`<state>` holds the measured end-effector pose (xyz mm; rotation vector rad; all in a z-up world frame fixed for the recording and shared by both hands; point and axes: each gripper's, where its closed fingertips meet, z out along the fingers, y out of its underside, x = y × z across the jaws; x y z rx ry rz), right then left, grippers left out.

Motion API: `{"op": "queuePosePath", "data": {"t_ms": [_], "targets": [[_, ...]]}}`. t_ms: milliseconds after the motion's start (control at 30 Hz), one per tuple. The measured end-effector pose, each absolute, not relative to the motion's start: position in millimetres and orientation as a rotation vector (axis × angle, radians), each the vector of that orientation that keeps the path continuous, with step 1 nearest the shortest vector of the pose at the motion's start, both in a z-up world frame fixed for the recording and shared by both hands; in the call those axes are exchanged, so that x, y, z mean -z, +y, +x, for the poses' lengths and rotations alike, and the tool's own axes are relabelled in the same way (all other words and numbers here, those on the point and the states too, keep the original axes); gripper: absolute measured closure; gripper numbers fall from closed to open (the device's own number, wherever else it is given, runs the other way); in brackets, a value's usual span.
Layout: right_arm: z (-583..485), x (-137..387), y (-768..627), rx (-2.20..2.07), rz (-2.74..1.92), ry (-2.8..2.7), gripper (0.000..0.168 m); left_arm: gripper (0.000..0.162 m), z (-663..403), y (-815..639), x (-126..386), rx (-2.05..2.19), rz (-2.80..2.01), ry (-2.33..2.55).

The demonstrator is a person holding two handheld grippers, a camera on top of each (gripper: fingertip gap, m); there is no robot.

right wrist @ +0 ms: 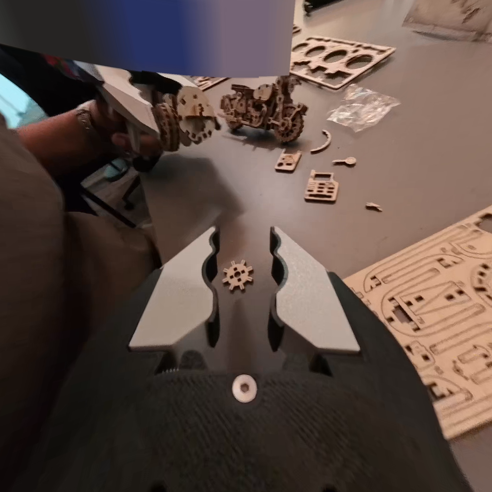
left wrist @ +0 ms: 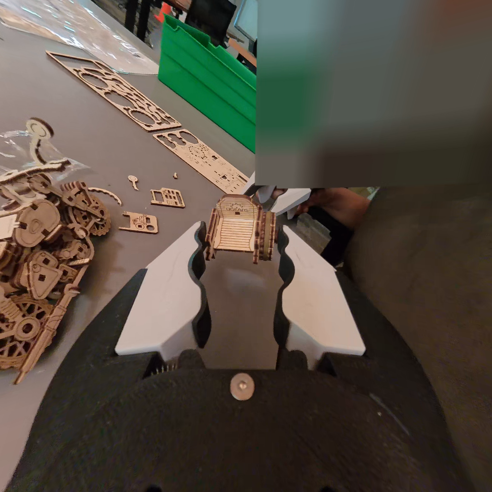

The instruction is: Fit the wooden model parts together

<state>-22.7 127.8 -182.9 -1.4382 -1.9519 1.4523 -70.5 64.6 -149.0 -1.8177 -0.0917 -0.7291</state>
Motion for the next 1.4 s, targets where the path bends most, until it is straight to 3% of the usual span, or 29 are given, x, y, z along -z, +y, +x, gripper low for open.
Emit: {"op": "queuePosePath", "data": {"t_ms": [267,1400], "targets": [[-21,172,129,-1.837,-1.603,-1.889,0.132,0.11,-75,67,165,0.747,-1.89,-0.129],[-24,177,126,-1.79,-1.601,-1.938,0.135,0.11,-73,79,176,0.9,-1.918,-0.239]]}}
